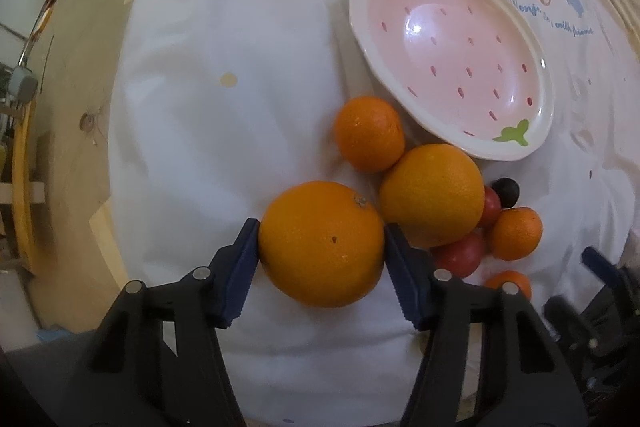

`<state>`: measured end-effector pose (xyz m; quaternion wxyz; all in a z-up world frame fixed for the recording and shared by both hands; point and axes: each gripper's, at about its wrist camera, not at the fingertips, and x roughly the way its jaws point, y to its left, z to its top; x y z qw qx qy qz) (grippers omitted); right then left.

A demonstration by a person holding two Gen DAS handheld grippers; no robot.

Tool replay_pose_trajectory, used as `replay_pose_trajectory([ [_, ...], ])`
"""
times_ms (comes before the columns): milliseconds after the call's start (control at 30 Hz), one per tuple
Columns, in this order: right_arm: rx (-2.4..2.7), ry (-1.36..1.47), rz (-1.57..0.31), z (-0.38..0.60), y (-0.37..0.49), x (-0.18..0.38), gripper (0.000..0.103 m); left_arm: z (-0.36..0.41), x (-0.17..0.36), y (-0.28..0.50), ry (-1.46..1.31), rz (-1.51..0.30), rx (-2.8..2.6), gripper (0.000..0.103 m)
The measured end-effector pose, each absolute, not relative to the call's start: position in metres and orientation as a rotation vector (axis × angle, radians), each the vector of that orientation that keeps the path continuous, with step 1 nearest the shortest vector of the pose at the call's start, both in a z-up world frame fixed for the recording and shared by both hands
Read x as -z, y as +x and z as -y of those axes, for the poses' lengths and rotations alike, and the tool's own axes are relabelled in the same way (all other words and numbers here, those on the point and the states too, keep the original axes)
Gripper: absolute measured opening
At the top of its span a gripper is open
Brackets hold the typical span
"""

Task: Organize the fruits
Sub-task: 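Grasp a mandarin with the right tool while the left tool holds the large orange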

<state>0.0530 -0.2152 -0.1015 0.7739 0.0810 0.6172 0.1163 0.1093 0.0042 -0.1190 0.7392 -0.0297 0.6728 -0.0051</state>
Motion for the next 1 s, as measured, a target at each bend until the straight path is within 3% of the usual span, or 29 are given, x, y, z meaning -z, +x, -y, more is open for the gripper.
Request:
replay_pose_trajectory([
  [100, -0.291, 0.181, -1.374, 0.21, 0.053, 0.107, 0.1, -0.01, 0.116, 0.105, -0.078, -1.468, 0.006, 0.055],
  [167, -0.307, 0.154, -1.385, 0.203, 0.051, 0.11, 0.089, -0.013, 0.111, 0.102, -0.091, -1.453, 0.003, 0.055],
  [300, -0.324, 0.113, -1.387, 0.194, 0.05, 0.114, 0.08, -0.011, 0.098, 0.094, -0.112, -1.405, 0.025, 0.055],
  [467, -0.406, 0.137, -1.393, 0.186, 0.048, 0.115, 0.057, -0.007, 0.087, 0.091, -0.11, -1.361, 0.04, 0.055],
  [633, -0.457, 0.146, -1.416, 0.179, 0.047, 0.12, 0.056, -0.001, 0.084, 0.09, -0.119, -1.35, 0.044, 0.055],
  [733, -0.503, 0.177, -1.423, 0.174, 0.048, 0.123, 0.045, -0.003, 0.086, 0.091, -0.128, -1.35, 0.045, 0.055],
  [1000, -0.538, 0.159, -1.414, 0.16, 0.047, 0.122, 0.039, -0.007, 0.084, 0.089, -0.121, -1.323, 0.019, 0.055],
])
